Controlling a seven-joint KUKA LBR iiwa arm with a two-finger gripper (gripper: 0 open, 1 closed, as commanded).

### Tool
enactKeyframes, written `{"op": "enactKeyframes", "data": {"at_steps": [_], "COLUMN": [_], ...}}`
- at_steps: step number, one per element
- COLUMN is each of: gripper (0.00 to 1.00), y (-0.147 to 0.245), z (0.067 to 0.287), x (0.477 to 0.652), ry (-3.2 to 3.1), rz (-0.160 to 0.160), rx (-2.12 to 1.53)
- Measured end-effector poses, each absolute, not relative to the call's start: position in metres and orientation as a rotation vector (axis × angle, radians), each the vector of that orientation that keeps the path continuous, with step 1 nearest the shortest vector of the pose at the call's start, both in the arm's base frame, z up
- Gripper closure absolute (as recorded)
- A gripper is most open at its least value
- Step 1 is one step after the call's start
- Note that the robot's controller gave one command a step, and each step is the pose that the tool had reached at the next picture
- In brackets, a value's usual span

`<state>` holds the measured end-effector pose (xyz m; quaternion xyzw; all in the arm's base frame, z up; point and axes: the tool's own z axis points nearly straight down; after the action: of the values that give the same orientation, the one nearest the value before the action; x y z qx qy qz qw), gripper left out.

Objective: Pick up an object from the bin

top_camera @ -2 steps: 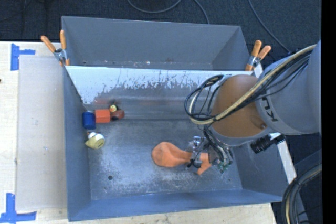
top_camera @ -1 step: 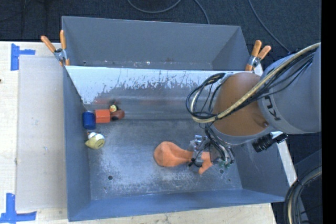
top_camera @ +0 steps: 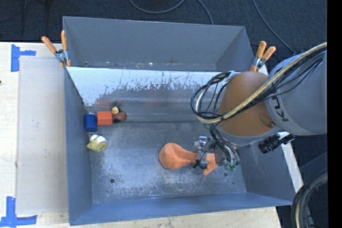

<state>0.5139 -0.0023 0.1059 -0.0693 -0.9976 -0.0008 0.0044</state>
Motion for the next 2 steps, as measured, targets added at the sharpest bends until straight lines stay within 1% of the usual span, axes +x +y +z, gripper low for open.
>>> {"op": "enactKeyframes", "data": {"at_steps": [1,2], "gripper": [1.0,1.0], "y": [-0.002,-0.002], "z": [0.114,0.132], "x": [0.514,0.512], "ry": [-3.126,-3.118], "rz": [-0.003,-0.002], "rx": [-0.216,-0.213]}}
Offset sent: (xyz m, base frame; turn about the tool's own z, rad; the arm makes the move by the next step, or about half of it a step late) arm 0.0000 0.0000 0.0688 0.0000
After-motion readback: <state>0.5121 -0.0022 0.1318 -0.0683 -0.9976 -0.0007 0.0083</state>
